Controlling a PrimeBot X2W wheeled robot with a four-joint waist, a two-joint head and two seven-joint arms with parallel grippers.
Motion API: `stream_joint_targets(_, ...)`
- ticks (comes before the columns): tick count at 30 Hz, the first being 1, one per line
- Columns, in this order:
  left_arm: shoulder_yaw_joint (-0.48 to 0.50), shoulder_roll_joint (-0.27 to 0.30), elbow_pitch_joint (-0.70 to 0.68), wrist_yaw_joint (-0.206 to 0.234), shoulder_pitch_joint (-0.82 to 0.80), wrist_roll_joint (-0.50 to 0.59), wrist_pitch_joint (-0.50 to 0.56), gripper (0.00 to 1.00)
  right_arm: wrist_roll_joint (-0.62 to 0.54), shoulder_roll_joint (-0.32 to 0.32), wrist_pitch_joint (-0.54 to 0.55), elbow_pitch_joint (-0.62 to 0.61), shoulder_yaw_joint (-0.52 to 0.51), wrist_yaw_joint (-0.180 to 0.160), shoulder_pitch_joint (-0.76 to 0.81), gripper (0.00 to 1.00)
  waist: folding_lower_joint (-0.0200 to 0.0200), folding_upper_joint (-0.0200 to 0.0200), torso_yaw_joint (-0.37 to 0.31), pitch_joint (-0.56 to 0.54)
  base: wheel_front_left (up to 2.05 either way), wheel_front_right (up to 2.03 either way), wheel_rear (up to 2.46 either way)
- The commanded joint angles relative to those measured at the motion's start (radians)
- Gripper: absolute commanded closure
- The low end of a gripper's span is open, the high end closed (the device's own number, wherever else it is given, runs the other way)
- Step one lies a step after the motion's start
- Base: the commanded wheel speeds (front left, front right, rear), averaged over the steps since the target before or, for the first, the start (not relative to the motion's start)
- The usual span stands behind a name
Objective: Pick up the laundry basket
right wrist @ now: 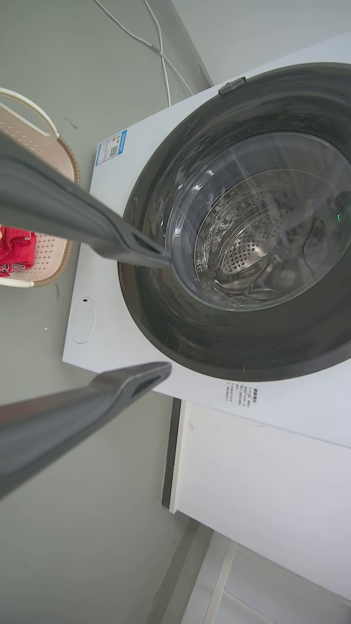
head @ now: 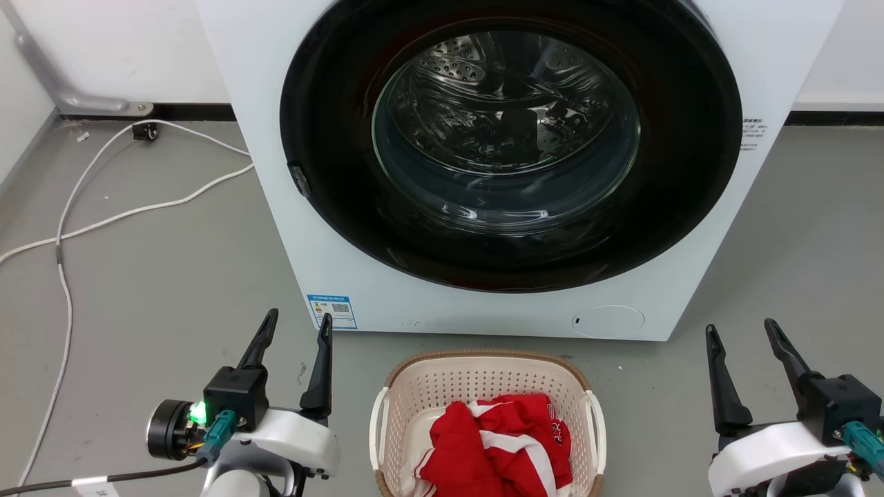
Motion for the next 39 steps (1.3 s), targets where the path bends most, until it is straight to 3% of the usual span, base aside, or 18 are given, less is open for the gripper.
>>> stream_joint_targets(1, -0.002, -0.005, 0.000, 0.003, -0.010, 0.012, -0.006, 0.00, -0.016, 0.005, -0.007, -0.003, 0.001, 0.000, 0.012, 0.00, 0.0000, 0.0000, 0.000, 0.000, 0.00, 0.00, 0.00)
stream_joint_targets(21, 0.007, -0.012, 0.018, -0.001, -0.034, -0.009, -0.008, 0.00, 0.017, 0.005, -0.009, 0.035, -0.001, 0.000, -0.017, 0.00, 0.0000, 0.0000, -0.003, 0.025, 0.00, 0.00, 0.00)
stream_joint_targets(29, 0.005, 0.003, 0.079, -0.024, -0.130, -0.029, -0.001, 0.00, 0.018, 0.004, 0.042, 0.107, 0.003, 0.000, -0.109, 0.00, 0.0000, 0.0000, -0.011, 0.138, 0.00, 0.00, 0.00)
stream_joint_targets(39, -0.021, 0.034, 0.278, -0.074, -0.317, -0.110, 0.050, 0.00, 0.020, 0.004, 0.110, 0.277, 0.013, 0.000, -0.293, 0.00, 0.0000, 0.0000, -0.018, 0.312, 0.00, 0.00, 0.00)
